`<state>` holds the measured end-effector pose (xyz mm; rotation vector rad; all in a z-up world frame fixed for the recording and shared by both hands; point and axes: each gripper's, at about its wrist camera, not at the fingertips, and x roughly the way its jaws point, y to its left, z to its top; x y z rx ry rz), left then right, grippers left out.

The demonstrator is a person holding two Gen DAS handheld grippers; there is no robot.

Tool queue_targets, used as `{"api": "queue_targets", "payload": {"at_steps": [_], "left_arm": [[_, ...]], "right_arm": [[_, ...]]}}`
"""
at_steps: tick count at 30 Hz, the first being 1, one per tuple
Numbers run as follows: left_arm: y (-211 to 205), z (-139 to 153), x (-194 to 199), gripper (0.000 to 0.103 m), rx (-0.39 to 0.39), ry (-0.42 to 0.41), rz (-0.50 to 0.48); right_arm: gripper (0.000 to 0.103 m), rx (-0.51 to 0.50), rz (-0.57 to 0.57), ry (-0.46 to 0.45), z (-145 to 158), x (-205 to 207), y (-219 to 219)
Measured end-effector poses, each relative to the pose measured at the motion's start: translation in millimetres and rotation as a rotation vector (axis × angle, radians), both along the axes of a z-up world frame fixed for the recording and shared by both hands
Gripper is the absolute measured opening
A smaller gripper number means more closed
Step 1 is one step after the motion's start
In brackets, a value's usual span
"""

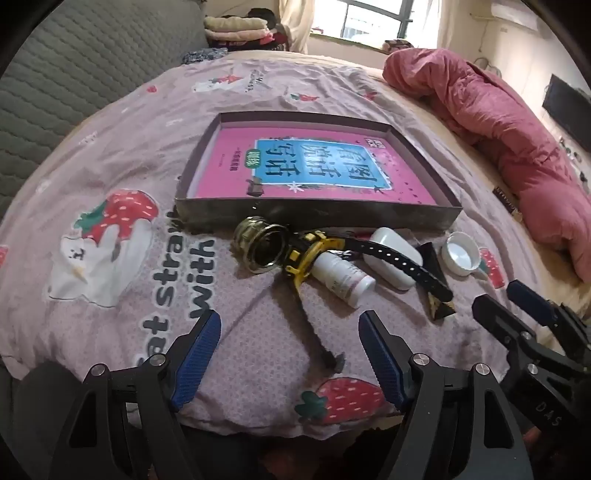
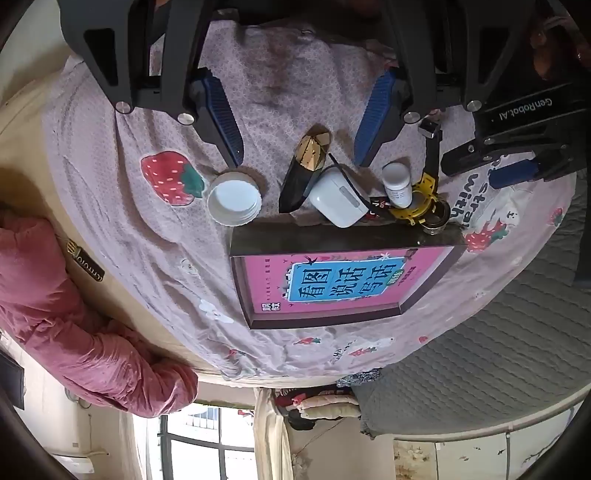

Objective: Organize rigid objects
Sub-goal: 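Move left tool toward the yellow watch while right tool approaches the white cap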

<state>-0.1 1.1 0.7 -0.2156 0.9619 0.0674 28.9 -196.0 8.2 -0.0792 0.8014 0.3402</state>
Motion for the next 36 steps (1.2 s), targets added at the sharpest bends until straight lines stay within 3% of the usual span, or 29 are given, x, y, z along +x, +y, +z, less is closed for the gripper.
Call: {"api": "queue_targets", "payload": {"at_steps": [8, 36], "left_arm": [[-1.5, 4.0, 2.2, 0.078, 0.059, -0.03, 0.011], [-1.0, 4.5, 0.4, 0.078, 0.06, -0.037, -0.005]], "right_arm": [[0.061, 0.005, -0.013, -0.008, 0.4, 0.8, -0.4], [0.061, 0.008, -0.008, -0.02, 5.2, 0.3, -1.7]]}}
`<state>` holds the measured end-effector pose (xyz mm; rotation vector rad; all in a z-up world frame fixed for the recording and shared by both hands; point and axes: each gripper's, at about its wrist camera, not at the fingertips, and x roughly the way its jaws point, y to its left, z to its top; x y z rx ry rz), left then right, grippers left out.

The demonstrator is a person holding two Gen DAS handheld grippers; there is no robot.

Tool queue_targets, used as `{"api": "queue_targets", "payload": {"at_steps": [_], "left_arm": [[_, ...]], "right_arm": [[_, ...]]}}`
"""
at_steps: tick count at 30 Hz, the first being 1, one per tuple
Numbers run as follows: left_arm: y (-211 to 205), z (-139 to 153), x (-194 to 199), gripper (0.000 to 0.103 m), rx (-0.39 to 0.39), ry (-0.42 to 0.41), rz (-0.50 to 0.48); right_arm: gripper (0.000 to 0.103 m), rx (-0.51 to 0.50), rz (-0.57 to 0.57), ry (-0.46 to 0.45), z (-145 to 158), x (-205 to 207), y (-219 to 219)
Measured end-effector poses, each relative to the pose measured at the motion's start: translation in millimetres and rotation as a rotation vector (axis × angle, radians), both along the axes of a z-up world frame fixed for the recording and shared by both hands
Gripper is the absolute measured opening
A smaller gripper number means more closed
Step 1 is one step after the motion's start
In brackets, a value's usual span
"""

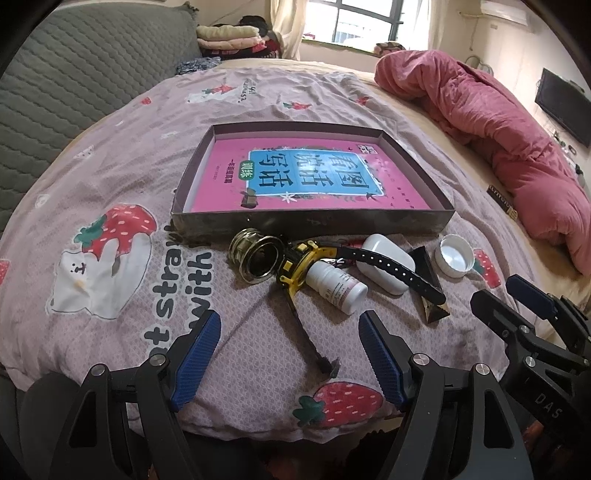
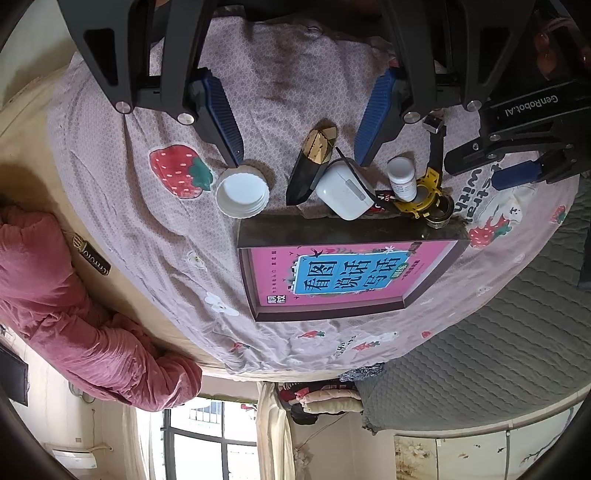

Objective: Organize rigid objects
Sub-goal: 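Move left tool toward the yellow watch while right tool approaches the white cap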

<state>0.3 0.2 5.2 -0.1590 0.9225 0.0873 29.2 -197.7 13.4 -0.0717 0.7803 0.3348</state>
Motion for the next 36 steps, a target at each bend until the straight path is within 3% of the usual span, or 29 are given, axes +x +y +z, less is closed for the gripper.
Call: {"api": "queue_targets", "payload": {"at_steps": [36], "left_arm": [[0.4, -2.5, 0.8, 0.078, -0.005, 0.012, 0.004]], "right_arm": [[0.061, 0.003, -0.004, 0.002, 0.2, 0.2, -0.6]]}}
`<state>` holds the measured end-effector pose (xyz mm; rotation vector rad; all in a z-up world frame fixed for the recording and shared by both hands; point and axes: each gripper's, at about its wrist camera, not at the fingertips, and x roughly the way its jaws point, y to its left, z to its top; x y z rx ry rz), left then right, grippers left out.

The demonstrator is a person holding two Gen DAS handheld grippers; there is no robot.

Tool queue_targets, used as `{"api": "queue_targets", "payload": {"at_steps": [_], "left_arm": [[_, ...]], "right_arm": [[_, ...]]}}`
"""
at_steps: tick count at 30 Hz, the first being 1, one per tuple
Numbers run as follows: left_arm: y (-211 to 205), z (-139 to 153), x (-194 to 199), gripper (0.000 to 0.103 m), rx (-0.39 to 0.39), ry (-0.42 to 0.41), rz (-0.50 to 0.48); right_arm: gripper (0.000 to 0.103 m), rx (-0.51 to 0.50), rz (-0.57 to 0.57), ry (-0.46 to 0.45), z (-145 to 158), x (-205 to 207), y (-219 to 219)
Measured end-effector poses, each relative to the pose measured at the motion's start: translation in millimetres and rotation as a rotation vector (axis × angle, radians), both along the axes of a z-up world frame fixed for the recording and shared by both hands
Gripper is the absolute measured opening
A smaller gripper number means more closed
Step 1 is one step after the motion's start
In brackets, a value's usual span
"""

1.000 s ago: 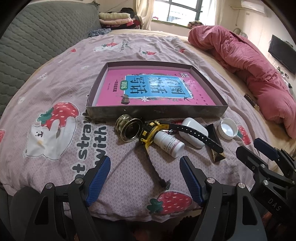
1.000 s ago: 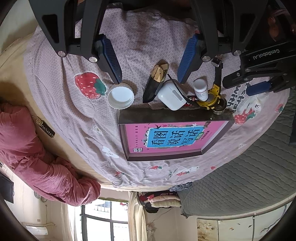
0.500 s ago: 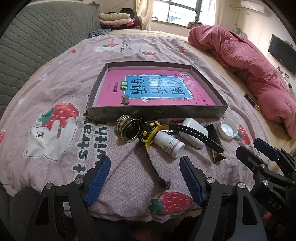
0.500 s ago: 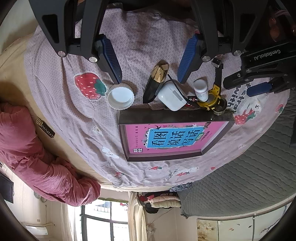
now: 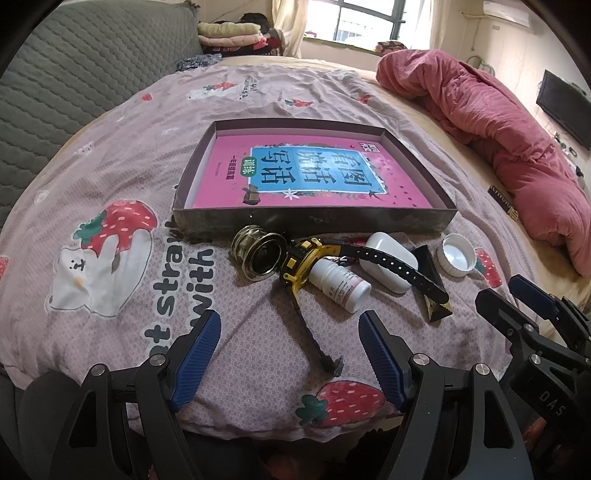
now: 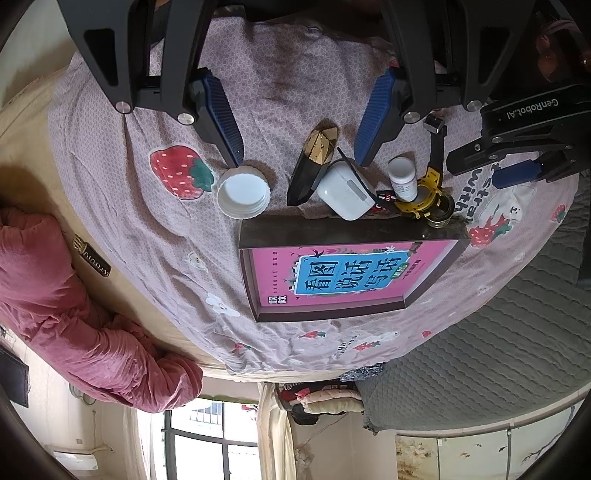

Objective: Organize rigid objects
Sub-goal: 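Move left tool toward the yellow watch while right tool approaches the white cap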

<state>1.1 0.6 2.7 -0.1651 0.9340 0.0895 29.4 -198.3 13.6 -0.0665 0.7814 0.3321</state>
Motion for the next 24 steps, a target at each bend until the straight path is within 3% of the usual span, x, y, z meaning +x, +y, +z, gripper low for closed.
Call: {"api": "queue_targets", "payload": {"at_steps": [10, 24], "left_arm": [[16.6, -10.3, 3.2, 0.078, -0.057, 0.043, 0.042], [24.2, -20.4, 10.8, 0.078, -0.077, 0.06, 0.046]], "right_arm": [[0.062, 0.005, -0.011, -0.002, 1.1, 1.2, -4.9], [0.062, 0.021, -0.049, 0.007, -0.7, 8.6, -19.4]]}}
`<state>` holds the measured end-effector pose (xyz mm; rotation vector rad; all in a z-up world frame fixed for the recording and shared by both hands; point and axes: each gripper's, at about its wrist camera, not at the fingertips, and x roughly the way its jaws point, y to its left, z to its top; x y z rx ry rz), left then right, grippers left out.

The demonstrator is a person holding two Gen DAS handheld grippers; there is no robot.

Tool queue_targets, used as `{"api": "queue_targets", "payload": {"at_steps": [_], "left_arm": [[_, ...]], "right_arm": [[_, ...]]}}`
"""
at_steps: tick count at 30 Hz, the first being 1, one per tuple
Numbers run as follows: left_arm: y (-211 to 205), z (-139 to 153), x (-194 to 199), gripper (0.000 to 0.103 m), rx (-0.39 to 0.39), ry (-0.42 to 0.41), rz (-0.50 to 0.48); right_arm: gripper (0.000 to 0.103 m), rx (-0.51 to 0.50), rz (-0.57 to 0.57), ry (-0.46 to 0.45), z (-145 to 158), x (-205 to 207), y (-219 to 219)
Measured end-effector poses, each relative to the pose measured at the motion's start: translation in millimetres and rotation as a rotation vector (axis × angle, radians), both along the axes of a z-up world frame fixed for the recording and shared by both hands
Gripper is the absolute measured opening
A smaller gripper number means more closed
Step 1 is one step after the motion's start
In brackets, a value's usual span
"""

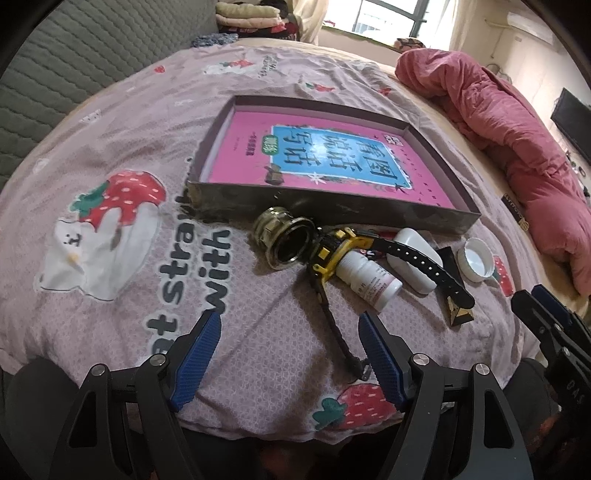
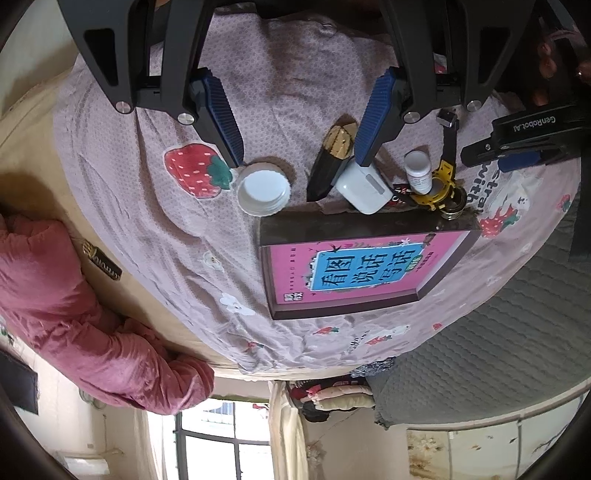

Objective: Organize rigid objects
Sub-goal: 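Move left tool toward the yellow watch while right tool approaches the white cap, then close left tool on the yellow-black watch while right tool grasps the white bottle cap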

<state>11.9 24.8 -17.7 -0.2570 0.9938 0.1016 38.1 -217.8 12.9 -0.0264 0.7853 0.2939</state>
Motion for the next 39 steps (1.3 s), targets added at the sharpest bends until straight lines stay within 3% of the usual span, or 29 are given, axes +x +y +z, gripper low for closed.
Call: {"api": "queue_targets", "payload": {"at_steps": [11, 17, 27, 33, 39], "left_arm": [[-2.1, -8.9, 8.8, 0.076, -0.01, 0.008, -0.014], [3.8, -14.4, 15.7, 0.058, -0.037, 0.02, -0.011], [-5.0, -15.0, 29.7, 0.041, -0.059, -0.006, -0.065], [0.1, -22.3, 36.6, 0.031, -0.074, 0.005, -0.053], [-0.1, -23.4, 43.5, 0.028, -0.076, -0.009, -0.065]], "right_arm": [[0.062, 0.015, -0.068, 0.062, -15.7, 22.4, -17.3], [0.062, 0.01, -0.05, 0.063, -20.1, 25.6, -14.1], [0.062, 0.027, -0.068, 0.075, -26.3, 35.0, -18.3], [0.062, 0.036, -0.077, 0.077, -28.6, 39.1, -20.7], [0.062, 0.036, -0.073, 0.094, -36.1, 48.4, -20.0]]}}
